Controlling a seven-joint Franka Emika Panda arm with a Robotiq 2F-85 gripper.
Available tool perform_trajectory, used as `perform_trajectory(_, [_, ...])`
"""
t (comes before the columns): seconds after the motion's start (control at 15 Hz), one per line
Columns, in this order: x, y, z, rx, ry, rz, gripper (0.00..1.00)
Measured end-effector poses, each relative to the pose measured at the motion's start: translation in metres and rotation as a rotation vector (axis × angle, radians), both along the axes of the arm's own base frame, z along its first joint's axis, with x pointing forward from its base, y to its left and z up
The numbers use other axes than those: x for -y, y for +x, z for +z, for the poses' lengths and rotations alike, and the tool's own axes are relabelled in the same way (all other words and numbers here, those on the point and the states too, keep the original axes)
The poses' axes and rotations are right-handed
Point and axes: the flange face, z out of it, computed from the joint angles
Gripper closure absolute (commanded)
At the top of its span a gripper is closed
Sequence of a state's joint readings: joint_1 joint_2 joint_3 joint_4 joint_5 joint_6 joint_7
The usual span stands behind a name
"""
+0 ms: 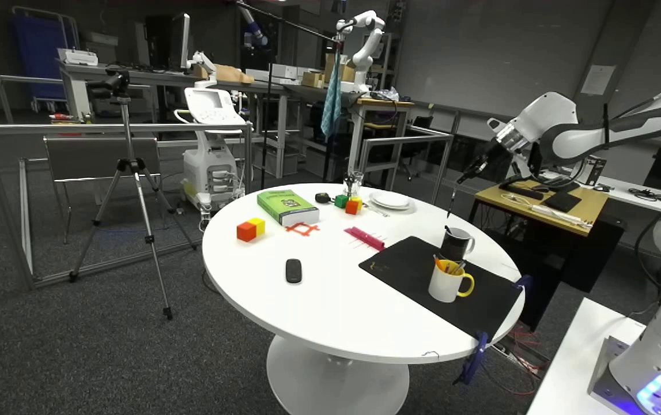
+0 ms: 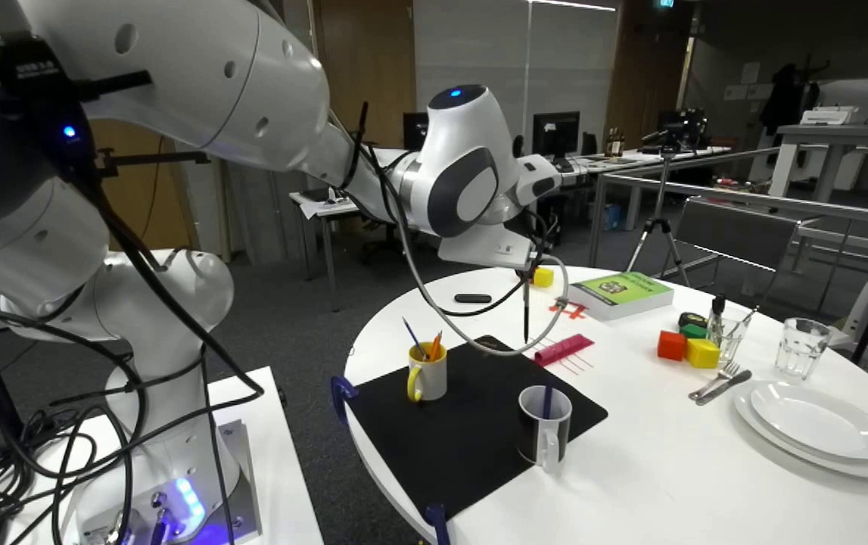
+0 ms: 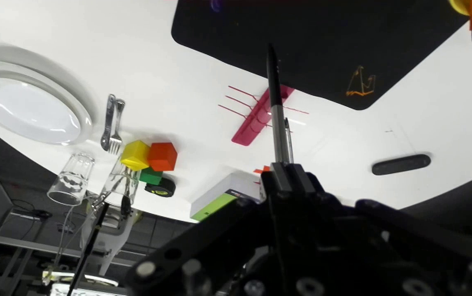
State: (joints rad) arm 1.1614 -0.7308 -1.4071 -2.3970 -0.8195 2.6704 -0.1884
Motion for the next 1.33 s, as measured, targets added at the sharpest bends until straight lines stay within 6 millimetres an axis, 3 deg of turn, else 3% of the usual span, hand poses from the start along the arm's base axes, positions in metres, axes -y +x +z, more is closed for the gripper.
perform_trajectory(0.73, [-0.085, -0.025, -0.027, -0.058, 0.089, 0.234, 0.99])
perform_trajectory(1.33, [-0.124, -0.032, -0.049, -0.126, 0.063, 0.341, 0.99])
